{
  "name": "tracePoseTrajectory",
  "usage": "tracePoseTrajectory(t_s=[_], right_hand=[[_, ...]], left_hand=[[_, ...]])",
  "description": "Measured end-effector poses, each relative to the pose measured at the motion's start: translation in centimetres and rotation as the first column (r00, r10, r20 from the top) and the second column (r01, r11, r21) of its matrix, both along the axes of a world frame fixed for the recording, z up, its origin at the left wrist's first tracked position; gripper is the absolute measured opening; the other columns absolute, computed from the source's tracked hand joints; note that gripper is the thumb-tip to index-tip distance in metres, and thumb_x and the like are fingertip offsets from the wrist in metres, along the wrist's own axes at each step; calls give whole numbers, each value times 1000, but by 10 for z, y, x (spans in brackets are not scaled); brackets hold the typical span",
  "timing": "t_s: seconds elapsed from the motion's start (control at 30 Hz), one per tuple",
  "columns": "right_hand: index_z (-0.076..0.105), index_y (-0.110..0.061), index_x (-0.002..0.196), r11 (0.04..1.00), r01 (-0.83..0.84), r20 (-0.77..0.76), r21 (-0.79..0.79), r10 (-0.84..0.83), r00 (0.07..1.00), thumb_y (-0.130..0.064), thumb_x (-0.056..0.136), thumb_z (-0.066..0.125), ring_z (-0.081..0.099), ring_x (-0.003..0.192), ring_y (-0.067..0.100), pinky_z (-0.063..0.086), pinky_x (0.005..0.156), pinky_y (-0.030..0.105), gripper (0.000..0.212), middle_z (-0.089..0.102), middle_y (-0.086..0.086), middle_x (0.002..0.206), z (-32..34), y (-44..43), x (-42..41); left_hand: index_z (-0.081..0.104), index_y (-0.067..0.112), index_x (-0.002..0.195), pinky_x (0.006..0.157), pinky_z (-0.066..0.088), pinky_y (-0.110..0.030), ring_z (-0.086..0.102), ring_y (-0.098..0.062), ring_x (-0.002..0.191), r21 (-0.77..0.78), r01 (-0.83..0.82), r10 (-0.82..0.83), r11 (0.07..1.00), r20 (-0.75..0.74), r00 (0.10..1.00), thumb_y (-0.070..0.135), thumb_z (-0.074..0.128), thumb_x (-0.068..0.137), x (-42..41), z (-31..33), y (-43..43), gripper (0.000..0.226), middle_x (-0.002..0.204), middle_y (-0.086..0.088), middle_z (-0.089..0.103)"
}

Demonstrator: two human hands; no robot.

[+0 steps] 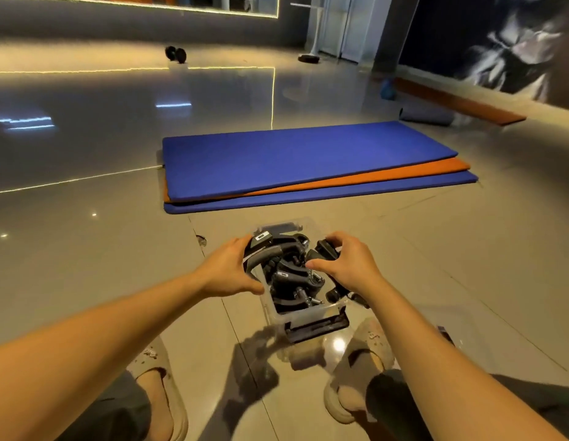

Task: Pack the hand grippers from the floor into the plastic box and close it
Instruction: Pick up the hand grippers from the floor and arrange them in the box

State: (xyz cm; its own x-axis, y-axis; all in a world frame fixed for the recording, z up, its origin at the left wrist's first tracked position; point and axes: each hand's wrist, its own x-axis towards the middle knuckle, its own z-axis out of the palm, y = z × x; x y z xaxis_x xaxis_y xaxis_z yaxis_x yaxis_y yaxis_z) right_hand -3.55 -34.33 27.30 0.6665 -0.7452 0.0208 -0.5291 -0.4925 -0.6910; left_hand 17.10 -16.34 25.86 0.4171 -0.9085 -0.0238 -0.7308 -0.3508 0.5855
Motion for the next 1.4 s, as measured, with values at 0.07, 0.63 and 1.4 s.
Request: tracePoseTrajectory(t_s=[0.07,0.63,1.4], right_hand=[[59,-25,131,1000,25,-21,10,-25,999,-59,65,87,62,108,17,50,84,30,79,65,-7,123,-16,-15,1],[60,-20,132,994,-23,-176,111,43,984,-55,64,89,64,107,17,54,90,34,82,68,-3,121,-63,-88,94],[67,-14,103,1000,13,-142,3,-12,990,-58,74,78,65,85,21,56,70,36,54,68,0,94,-87,-132,160]], left_hand=[[41,32,137,76,45,-19,51,-10,100,29,10,-9,1000,-32,999,60,82,50,12,-11,-15,101,115,10,48],[44,32,135,91,54,-36,53,-14,105,76,17,-8,997,-118,993,56,85,51,93,-45,-92,97,116,7,51],[42,43,123,78,52,-26,56,-11,96,64,-174,181,983,-131,975,63,85,46,101,-73,-107,90,108,16,50]])
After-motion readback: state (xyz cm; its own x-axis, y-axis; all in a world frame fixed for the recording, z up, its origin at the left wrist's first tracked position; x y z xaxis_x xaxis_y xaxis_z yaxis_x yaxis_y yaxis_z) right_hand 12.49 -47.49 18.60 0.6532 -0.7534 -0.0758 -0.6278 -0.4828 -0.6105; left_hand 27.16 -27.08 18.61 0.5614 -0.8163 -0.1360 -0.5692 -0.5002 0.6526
